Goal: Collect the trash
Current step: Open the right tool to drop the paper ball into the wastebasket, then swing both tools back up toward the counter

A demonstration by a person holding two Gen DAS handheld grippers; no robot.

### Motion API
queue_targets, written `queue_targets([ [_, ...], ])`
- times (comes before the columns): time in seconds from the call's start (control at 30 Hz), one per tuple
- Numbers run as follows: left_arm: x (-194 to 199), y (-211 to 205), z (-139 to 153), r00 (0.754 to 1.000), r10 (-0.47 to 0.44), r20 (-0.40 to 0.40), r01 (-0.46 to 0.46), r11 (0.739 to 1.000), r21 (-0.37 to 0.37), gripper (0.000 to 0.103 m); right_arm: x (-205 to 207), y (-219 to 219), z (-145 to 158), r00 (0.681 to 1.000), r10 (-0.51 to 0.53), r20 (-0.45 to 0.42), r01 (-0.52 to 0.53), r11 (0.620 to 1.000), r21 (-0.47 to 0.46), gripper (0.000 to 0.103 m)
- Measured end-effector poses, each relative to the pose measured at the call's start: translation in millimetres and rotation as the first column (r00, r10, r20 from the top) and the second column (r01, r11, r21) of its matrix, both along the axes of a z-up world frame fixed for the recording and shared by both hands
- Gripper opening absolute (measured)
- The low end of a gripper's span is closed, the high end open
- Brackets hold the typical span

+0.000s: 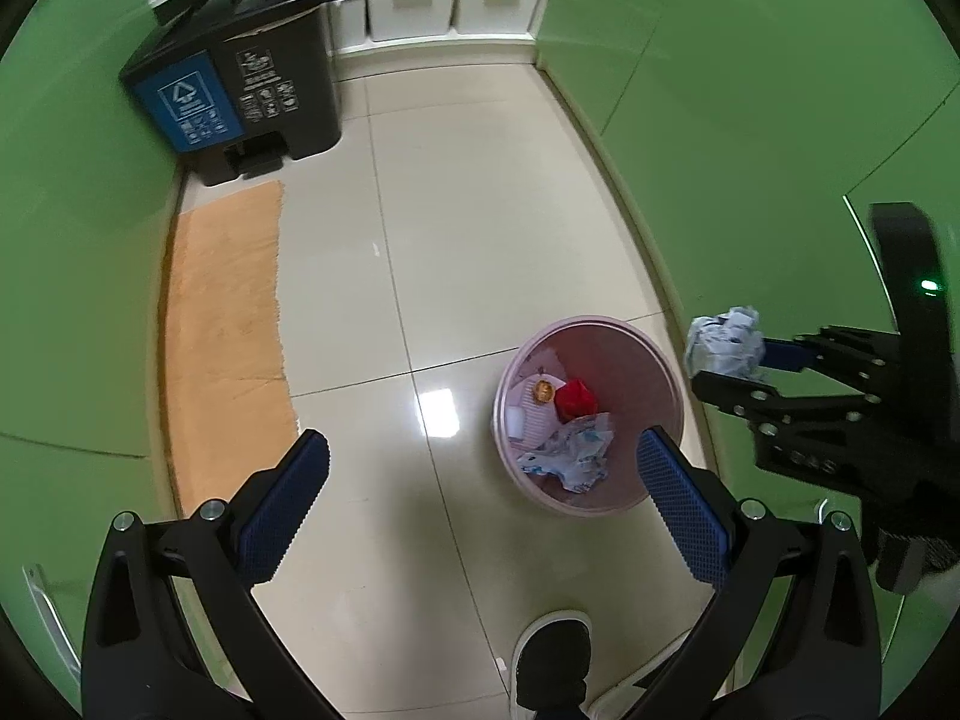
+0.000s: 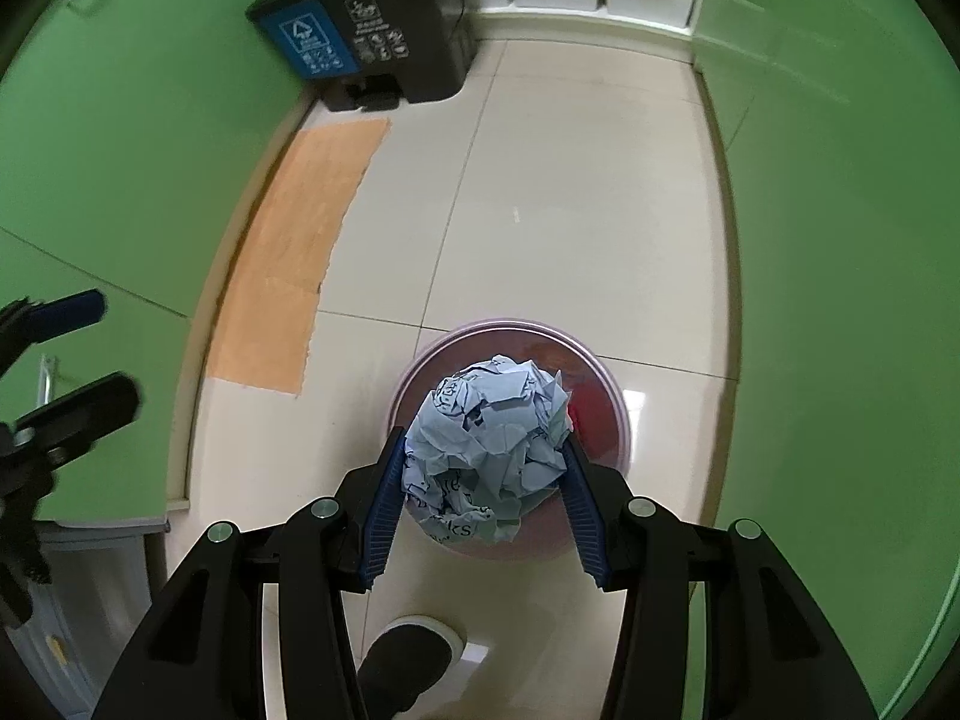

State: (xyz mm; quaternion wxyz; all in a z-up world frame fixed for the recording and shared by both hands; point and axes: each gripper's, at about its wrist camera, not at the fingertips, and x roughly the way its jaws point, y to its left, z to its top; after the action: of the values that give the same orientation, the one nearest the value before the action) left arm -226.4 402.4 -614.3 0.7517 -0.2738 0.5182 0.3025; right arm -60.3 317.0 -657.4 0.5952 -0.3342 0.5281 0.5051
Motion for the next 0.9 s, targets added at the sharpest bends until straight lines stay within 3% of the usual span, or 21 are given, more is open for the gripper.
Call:
queue_targets([
  [0.13, -16, -3, -4, 1.0, 0.015, -0.009, -0.015, 1.0, 0.013, 0.1, -3, 8, -13, 1.0, -0.002, 0.002, 0.002, 1.0, -0.006, 0.054],
  [0.2, -23, -7, -2, 1.0, 0.024, -0.012, -0.023, 1.0, 0.011, 0.1, -4, 5, -12, 1.0, -0.01, 0.014, 0.01, 1.0, 0.004, 0.086],
  [0.23, -25, -7, 0, 1.0, 0.025, -0.013, -0.025, 1.0, 0.013, 0.1, -6, 2, -7, 1.0, -0.013, 0.028, 0.012, 1.0, 0.021, 0.091],
  [0.4, -30, -16, 29, 0.999, 0.042, 0.0, -0.042, 0.999, 0.017, 0.1, -10, -7, 23, 0.999, -0.019, 0.037, 0.018, 1.0, 0.016, 0.092],
  [0.5, -25, -27, 63, 1.0, 0.028, 0.014, -0.028, 0.999, 0.023, 0.1, -9, -20, 62, 0.998, -0.043, 0.038, 0.042, 0.999, 0.025, 0.092],
  [0.6, -15, -39, 110, 1.0, 0.002, 0.03, -0.003, 1.0, 0.03, 0.1, -9, -37, 121, 0.997, -0.074, 0.039, 0.072, 0.996, 0.053, 0.092],
  [0.9, 29, -82, 285, 0.986, -0.133, 0.098, 0.126, 0.989, 0.077, 0.1, 5, -109, 339, 0.976, -0.211, 0.047, 0.198, 0.96, 0.198, 0.097],
])
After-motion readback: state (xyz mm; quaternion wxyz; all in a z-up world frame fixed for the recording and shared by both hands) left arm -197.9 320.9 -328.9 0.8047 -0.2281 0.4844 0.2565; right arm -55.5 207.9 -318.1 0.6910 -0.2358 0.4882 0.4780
